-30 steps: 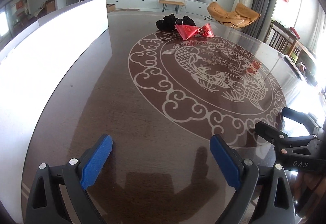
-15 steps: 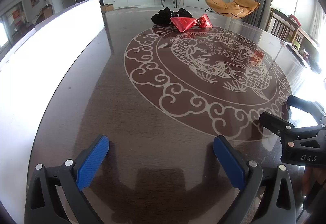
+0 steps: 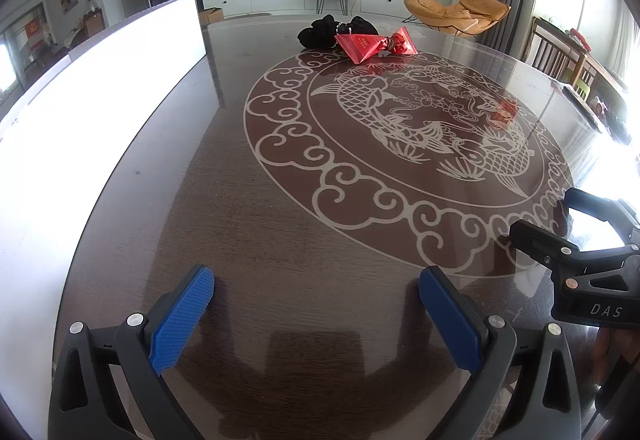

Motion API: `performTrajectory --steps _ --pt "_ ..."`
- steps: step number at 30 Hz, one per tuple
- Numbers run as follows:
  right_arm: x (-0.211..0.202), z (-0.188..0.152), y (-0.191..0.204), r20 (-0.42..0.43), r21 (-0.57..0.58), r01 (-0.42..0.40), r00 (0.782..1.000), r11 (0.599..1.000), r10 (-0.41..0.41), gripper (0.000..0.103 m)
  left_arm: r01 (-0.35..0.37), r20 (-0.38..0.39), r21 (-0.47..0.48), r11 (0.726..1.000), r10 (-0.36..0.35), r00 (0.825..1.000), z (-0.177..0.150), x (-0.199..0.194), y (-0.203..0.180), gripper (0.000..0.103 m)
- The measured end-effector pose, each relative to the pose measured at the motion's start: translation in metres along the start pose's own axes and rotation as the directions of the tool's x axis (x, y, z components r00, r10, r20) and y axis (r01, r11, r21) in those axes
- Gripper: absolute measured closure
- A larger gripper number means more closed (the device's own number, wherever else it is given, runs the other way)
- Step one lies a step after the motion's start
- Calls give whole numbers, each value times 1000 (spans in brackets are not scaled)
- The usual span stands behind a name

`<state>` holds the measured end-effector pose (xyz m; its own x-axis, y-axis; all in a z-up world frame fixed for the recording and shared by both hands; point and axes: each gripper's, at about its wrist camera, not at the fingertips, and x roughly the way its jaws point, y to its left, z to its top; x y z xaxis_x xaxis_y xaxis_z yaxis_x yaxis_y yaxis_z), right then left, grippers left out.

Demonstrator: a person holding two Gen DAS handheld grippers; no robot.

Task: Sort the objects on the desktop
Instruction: 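Bring both tools back over the table, then reach the right tool to the black knit glove and grasp it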

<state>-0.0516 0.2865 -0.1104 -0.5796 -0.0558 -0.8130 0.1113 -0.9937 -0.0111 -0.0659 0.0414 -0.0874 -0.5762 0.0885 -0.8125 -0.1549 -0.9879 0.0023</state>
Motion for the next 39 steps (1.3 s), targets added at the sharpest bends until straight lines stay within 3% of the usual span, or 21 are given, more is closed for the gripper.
performTrajectory --steps 7,10,12,15,18,23,27,32,34,35,36,39 --pt "0 0 0 0 0 0 1000 1000 0 0 -3 0 -1 1000 3 1000 0 0 0 0" --pt "0 0 0 0 0 0 1000 1000 0 0 -62 6 -66 996 62 998 -2 -4 10 0" --pt "0 1 0 1 -4 -6 1000 1000 6 0 -35 14 -112 993 37 999 -3 -5 19 0" --pt "10 14 -2 -5 -66 -54 999 996 54 0 -45 8 -105 993 46 999 -2 -4 17 0" --pt "26 50 -19 8 -8 -111 994 994 111 0 -59 -2 -80 995 59 998 -1 -1 13 0" --pt "58 152 -42 114 134 -190 978 973 175 0 -57 -2 -81 995 57 998 -1 -2 13 0" --pt "108 223 -39 98 222 -194 980 956 176 0 -52 -3 -81 995 52 999 -1 -2 13 0" --pt "151 254 -24 107 357 -180 983 916 151 0 -50 -3 -79 996 50 999 -1 -2 13 0" --pt "167 260 -9 70 320 -159 987 934 144 0 -50 -3 -78 996 50 999 0 -2 13 0" --pt "172 262 2 49 271 -147 989 951 139 6 -50 -3 -78 996 50 999 0 -2 13 0" --pt "174 263 13 40 207 -140 990 968 134 20 -50 -3 -78 996 50 999 0 -2 13 0" --pt "164 256 35 57 64 -206 978 976 202 35 -50 -3 -78 996 50 999 0 -2 13 0"
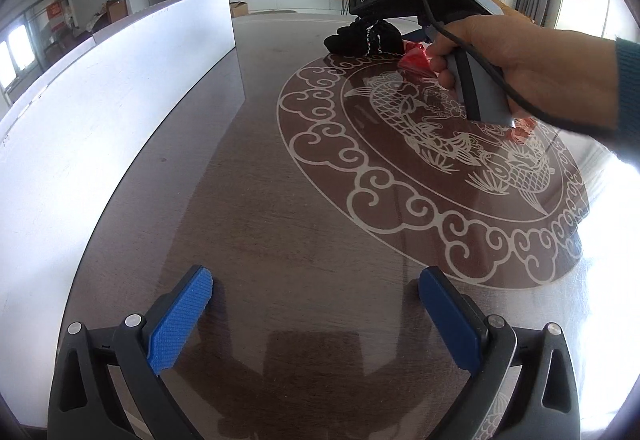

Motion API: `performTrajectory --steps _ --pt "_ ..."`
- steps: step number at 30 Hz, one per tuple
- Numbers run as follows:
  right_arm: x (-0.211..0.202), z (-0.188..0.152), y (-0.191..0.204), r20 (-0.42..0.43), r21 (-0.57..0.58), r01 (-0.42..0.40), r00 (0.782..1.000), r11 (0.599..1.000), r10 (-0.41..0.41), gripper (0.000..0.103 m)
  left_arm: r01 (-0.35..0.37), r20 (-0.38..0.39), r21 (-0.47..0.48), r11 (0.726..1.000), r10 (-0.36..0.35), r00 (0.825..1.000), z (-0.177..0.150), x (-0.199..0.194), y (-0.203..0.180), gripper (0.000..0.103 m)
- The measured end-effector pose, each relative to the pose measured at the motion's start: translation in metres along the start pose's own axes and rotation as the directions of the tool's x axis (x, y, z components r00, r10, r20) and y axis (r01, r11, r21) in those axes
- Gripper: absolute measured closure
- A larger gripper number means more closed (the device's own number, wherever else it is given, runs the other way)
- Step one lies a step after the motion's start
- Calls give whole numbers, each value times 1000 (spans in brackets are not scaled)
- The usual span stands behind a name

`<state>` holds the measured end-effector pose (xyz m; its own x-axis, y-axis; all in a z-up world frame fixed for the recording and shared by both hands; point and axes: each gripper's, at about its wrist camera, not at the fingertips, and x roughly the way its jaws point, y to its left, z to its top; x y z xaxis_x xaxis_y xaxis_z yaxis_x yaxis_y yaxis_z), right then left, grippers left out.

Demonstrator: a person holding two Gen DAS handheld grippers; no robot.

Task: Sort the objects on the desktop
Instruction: 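Reach the right tool to the black knit glove and grasp it, then set the black glove down near the left tool and open the right tool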

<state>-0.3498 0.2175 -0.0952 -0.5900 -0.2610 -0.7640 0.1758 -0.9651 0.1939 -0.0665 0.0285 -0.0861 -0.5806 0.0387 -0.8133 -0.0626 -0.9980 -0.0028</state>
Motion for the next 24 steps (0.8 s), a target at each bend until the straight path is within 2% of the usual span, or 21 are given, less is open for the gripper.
performTrajectory --steps 4,6,8,10,12,14,15,17,19,22,24 --pt "-25 -41 27 -65 -171 -120 992 978 111 38 2 0 0 1000 -2 1000 0 0 0 0" --pt "-45 -74 39 -114 -255 -190 980 948 166 38 2 0 2 1000 -2 1000 0 0 -1 0" --pt "-68 -106 42 -167 -288 -245 965 926 204 38 4 0 2 1000 -4 1000 0 0 -1 0" --pt "-99 -124 38 -136 -309 -220 973 925 186 36 3 0 2 1000 -3 1000 0 0 -1 0" --pt "-136 -129 23 -25 -265 -194 981 944 194 13 4 1 2 1000 -4 1000 0 0 0 0" --pt "-169 -132 4 99 -222 -117 985 968 142 3 8 2 1 1000 -8 1000 0 0 0 0" --pt "-178 -134 -3 124 -224 -74 987 972 104 3 11 3 -2 1000 -11 1000 0 0 0 0" --pt "-180 -134 -17 84 -257 -12 996 966 35 3 18 7 -7 1000 -18 1000 0 -1 1 0" --pt "-178 -150 -31 22 -256 30 999 966 -26 3 25 10 -11 1000 -25 1000 0 -1 1 0" --pt "-180 -180 -53 -64 -171 12 998 985 -23 3 35 13 -9 999 -35 999 -1 -1 0 0" --pt "-185 -201 -57 -78 -156 0 997 988 -12 3 35 12 -3 999 -35 999 -1 0 -1 0"
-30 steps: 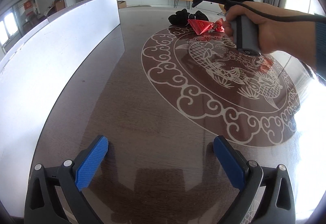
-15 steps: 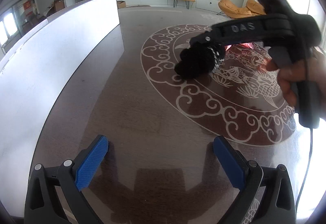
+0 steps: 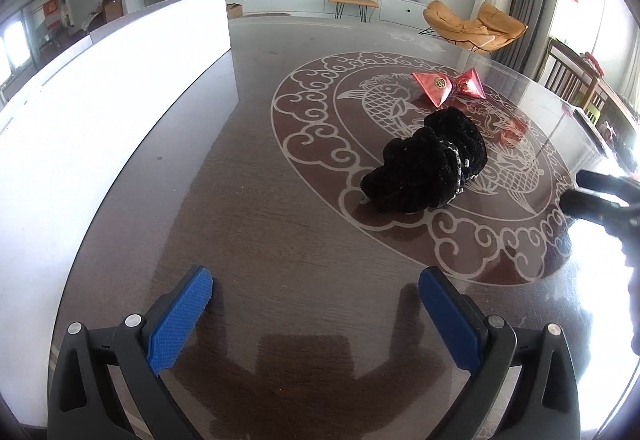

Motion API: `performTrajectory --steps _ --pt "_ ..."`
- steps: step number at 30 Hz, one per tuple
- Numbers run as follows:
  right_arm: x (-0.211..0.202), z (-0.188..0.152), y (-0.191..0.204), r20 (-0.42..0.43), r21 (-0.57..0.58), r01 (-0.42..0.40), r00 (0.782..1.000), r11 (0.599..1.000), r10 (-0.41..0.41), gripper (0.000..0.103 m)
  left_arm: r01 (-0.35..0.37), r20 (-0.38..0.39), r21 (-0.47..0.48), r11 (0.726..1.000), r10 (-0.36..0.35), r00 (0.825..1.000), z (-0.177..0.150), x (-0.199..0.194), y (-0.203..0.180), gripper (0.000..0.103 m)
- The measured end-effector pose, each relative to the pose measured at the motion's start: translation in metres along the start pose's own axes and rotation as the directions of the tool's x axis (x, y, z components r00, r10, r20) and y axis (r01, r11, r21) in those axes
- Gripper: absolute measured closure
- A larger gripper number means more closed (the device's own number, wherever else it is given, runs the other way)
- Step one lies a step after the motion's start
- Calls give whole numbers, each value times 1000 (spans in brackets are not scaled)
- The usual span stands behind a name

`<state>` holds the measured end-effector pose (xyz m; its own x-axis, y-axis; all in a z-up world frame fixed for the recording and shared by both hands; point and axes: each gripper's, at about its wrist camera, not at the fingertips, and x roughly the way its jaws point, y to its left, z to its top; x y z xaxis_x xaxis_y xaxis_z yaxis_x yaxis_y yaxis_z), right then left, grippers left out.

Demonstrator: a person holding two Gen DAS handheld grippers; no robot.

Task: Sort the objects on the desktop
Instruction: 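Set the black glove down near the left tool and open the right tool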

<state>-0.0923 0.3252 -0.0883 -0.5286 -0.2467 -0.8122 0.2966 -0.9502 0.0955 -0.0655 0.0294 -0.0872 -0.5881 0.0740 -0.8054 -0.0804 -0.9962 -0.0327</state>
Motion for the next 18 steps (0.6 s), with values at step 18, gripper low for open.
performTrajectory --steps 18 --pt "69 65 79 50 -241 -16 998 970 29 6 46 16 -1 999 -46 999 -1 -3 0 0"
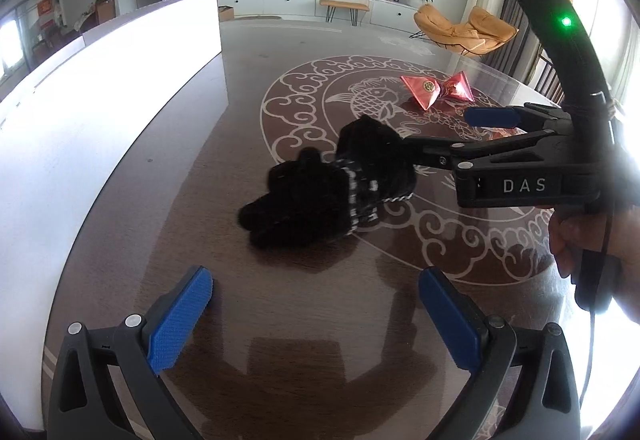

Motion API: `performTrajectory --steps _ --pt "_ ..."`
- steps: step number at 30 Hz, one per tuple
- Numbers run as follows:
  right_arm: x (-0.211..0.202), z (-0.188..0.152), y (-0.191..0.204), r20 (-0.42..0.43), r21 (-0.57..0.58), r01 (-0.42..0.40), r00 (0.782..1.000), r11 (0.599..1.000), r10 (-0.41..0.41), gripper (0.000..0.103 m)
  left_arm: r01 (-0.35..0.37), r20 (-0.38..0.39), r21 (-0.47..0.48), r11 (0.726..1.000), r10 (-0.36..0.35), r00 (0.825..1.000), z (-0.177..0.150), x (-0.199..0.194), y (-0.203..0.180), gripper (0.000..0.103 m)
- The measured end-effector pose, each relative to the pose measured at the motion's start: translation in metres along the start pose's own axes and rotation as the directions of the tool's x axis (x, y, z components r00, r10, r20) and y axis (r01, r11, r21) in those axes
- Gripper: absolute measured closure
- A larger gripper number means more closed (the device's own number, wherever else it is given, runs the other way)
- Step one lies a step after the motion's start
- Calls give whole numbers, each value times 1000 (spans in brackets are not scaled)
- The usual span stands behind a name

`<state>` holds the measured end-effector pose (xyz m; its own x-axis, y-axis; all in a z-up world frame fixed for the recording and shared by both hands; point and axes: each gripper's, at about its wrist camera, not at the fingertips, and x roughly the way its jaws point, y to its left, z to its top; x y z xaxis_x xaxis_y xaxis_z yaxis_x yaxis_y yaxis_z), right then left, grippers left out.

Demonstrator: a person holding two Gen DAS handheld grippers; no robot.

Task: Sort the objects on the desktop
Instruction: 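Set the black glove down near the left tool and open the right tool, then grasp the black knit glove with the left tool, then grasp the red wrapped candy with the right tool while the left tool holds the black glove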

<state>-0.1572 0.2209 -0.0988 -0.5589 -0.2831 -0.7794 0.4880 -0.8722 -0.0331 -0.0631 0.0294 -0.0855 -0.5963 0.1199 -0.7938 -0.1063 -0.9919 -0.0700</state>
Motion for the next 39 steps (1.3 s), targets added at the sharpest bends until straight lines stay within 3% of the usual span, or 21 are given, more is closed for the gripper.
performTrajectory --steps 4,10,11,14,18,23,24,25,26,27,28,31,35,37,39 --pt "-17 -14 -11 -6 78 18 1000 997 -17 5 12 5 -10 1000 -11 1000 -1 -1 1 0" --pt "-64 -77 -30 -55 159 9 998 987 0 4 -48 52 -20 999 49 997 -1 -13 8 0" --pt "-73 -87 -31 -58 178 -1 998 984 12 4 -34 64 -8 999 34 997 2 -16 8 0" --pt "-96 -118 -30 -43 223 -14 999 975 24 4 47 47 96 994 -51 998 15 -14 5 0" --pt "-115 -140 -25 -13 259 -17 1000 966 22 4 15 -18 310 951 -10 1000 37 -1 -10 0" --pt "-114 -152 -17 -25 279 -9 1000 960 16 4 83 -85 374 924 -55 995 56 19 -16 0" --pt "-115 -153 -16 -16 276 -4 1000 961 9 3 88 -87 374 923 -60 994 57 22 -16 5" --pt "-115 -156 -15 -17 275 0 1000 962 5 2 84 -91 368 926 -55 994 57 26 -17 34" --pt "-115 -157 -14 -19 272 3 1000 962 3 0 80 -110 347 935 -44 993 56 31 -15 43" --pt "-114 -157 -14 -19 267 3 1000 964 2 0 97 -96 280 955 -72 993 57 30 -7 58" --pt "-113 -157 -12 -16 253 13 1000 968 -9 0 73 -87 216 974 -55 995 58 30 0 65" --pt "-104 -152 0 -74 163 93 994 982 -82 0 -16 -41 62 998 19 999 51 20 22 65" --pt "-87 -127 -1 -171 137 72 984 988 -48 0 -96 36 36 995 95 995 28 5 27 64" --pt "-74 -103 -17 -168 203 37 986 979 -2 0 -97 36 28 995 96 995 23 -1 26 64" --pt "-60 -77 -46 -110 363 -6 993 932 50 0 -94 37 24 995 93 995 22 -4 28 64"
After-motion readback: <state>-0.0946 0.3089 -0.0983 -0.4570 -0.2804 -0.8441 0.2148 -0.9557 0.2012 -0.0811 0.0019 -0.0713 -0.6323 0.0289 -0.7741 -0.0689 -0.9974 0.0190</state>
